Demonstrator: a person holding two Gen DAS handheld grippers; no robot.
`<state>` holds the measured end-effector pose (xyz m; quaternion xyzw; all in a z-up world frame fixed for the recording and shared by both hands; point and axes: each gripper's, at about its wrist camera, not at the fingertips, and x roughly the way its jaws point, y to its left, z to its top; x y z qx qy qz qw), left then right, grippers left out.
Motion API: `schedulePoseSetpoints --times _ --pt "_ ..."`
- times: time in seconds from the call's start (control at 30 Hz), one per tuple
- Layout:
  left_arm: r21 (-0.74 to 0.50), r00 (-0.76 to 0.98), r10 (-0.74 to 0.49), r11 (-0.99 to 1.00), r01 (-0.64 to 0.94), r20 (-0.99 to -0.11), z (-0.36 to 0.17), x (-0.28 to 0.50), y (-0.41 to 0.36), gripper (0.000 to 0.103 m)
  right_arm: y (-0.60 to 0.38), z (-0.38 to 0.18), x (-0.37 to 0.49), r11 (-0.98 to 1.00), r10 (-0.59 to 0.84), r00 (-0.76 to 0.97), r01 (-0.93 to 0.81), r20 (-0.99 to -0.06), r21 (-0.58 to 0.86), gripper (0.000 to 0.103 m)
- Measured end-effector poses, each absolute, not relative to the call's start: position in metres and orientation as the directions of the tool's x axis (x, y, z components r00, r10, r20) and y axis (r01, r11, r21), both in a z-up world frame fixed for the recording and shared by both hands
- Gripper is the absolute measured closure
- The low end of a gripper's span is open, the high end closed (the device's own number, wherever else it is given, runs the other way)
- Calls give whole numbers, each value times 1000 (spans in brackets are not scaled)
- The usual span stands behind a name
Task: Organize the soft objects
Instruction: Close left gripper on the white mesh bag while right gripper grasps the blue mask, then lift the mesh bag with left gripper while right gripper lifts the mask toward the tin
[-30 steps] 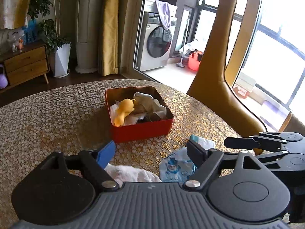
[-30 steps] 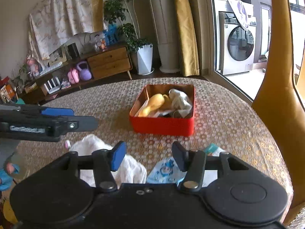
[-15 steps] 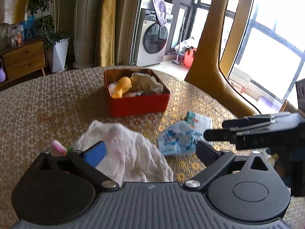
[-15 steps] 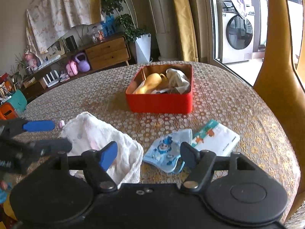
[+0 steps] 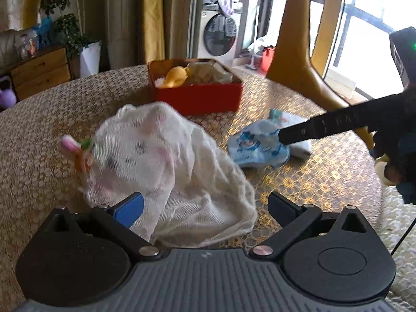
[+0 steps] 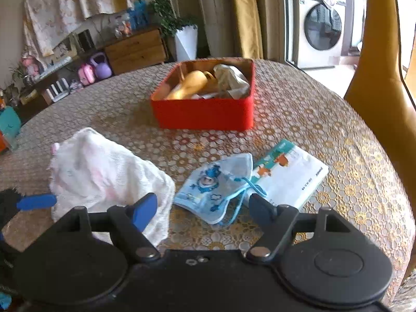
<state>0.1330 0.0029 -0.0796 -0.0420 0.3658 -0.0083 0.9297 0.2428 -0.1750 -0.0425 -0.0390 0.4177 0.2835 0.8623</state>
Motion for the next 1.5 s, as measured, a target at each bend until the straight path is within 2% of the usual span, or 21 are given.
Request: schedulePoseSetpoints --times 0.5,0.6,0.73,0.83,0.93,1.0,1.03,1.07,1.17,1.23,1.3,1.5 --pt "-103 685 30 983 -153 -728 -125 150 8 1 -158 -88 259 892 429 452 -349 -782 287 32" --pt "-91 679 46 982 -165 -733 -128 154 7 1 -154 -92 263 900 423 460 -308 -780 307 39" --pt "-63 675 64 985 -163 -735 -130 157 3 2 -150 -96 267 909 413 471 -275 -780 315 52" --pt "-51 678 78 985 -168 -731 -131 158 0 8 -147 -96 267 917 394 482 -266 -783 298 60" --pt "-24 682 101 985 -171 -725 -129 158 -2 22 -146 -98 267 920 385 484 -265 -786 288 74" --pt "-3 684 119 985 -175 -720 -128 158 -3 37 -145 -99 266 926 371 490 -264 -789 271 79" --pt "5 685 125 985 -175 -718 -128 158 -2 40 -144 -99 265 927 366 493 -266 -790 264 84" --pt "10 687 130 984 -175 -715 -127 158 -2 48 -143 -99 265 927 366 493 -270 -789 261 90" --pt "27 692 139 985 -171 -708 -126 157 -1 68 -143 -97 262 925 366 504 -284 -782 250 95" --pt "31 692 140 985 -168 -708 -125 158 1 74 -142 -94 258 923 369 518 -299 -772 240 98" --pt "16 698 126 987 -162 -705 -123 157 3 89 -142 -91 255 920 372 529 -318 -763 228 100" --pt "-21 730 89 990 -140 -678 -107 151 8 92 -147 -74 241 907 390 563 -369 -729 200 101"
